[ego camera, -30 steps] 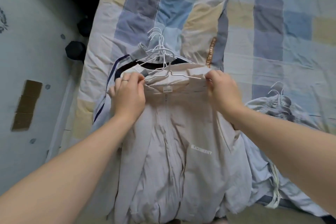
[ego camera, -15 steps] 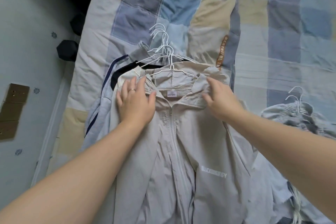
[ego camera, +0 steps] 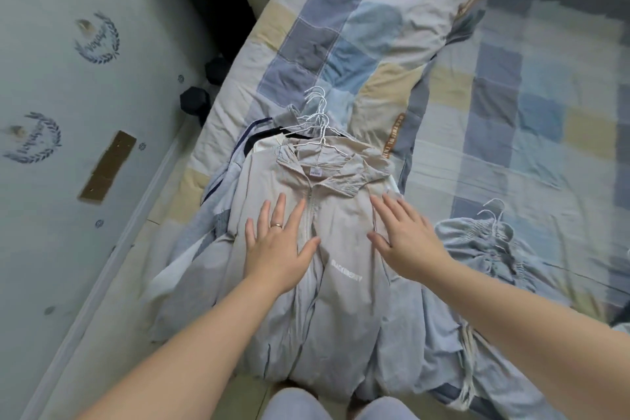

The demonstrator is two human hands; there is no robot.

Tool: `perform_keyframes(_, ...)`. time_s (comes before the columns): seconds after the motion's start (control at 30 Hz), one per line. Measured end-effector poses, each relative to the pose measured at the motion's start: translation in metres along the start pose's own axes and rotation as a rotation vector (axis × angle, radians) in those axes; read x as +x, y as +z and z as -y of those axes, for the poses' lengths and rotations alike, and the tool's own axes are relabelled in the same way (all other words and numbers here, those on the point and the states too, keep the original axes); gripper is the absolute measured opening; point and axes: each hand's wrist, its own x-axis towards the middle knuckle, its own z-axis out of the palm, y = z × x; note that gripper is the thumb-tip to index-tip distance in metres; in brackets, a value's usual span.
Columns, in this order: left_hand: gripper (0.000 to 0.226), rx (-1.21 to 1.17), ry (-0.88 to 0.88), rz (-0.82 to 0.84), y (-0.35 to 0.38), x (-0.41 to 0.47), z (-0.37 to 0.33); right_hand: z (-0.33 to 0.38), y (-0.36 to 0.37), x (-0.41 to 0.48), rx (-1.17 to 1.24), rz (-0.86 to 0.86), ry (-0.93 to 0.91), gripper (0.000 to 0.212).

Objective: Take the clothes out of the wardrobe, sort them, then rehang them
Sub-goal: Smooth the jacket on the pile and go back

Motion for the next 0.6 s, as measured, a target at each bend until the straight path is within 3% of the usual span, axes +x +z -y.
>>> perform_keyframes(0.27,0.073,0.008,-0.148,-0.079,-0.019,-0.114,-0.016,0.013,-0.045,-0.072,-0.070,-0.027,-0.179,0.069)
perform_keyframes(0.6,0.075,-0.074,-0.356,-0.250,-0.032,-0.238,0.026,0.099,-0.045,-0.135,-0.307,-0.010,-0.491,0.068)
